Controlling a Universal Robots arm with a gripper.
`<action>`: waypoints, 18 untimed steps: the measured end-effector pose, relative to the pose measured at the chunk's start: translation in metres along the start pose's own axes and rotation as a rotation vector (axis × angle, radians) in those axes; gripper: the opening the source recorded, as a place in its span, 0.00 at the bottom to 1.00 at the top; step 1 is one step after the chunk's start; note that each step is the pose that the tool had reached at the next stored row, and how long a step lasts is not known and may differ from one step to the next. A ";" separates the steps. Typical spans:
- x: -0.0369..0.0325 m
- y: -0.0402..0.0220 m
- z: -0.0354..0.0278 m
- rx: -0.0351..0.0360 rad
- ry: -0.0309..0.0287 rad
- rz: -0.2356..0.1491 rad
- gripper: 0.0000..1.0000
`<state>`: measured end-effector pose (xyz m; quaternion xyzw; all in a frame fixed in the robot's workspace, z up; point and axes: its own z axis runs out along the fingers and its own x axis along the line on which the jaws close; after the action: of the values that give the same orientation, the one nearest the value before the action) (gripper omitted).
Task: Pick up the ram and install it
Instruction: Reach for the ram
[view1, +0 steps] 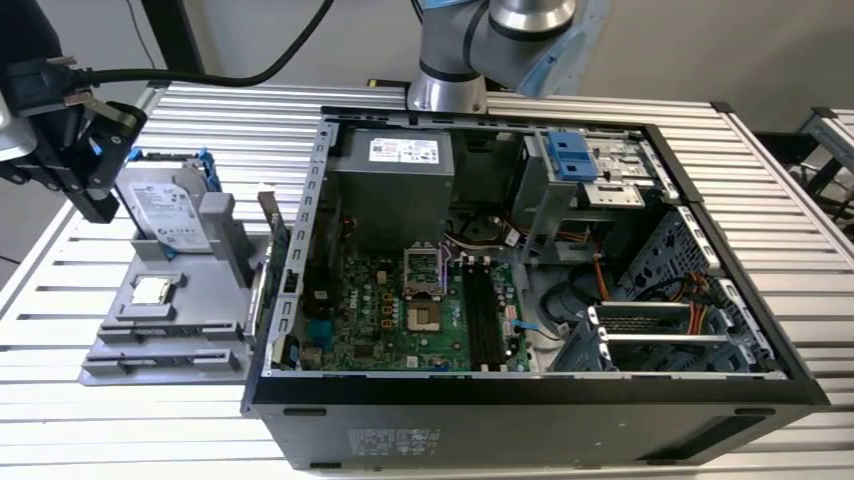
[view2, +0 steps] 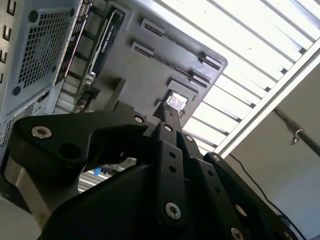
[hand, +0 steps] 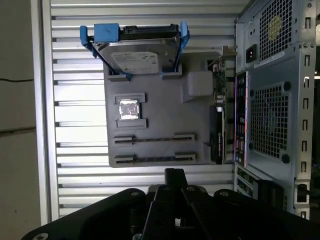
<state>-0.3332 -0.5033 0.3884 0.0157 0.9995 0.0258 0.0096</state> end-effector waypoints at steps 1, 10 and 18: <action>0.0000 0.0000 0.0000 0.0000 0.0000 -0.001 0.00; 0.0000 0.0000 0.0000 -0.0016 0.0051 -0.099 0.00; 0.0000 0.0000 0.0000 -0.0017 0.0052 -0.102 0.00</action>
<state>-0.3332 -0.5033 0.3883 -0.0354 0.9990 0.0262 0.0083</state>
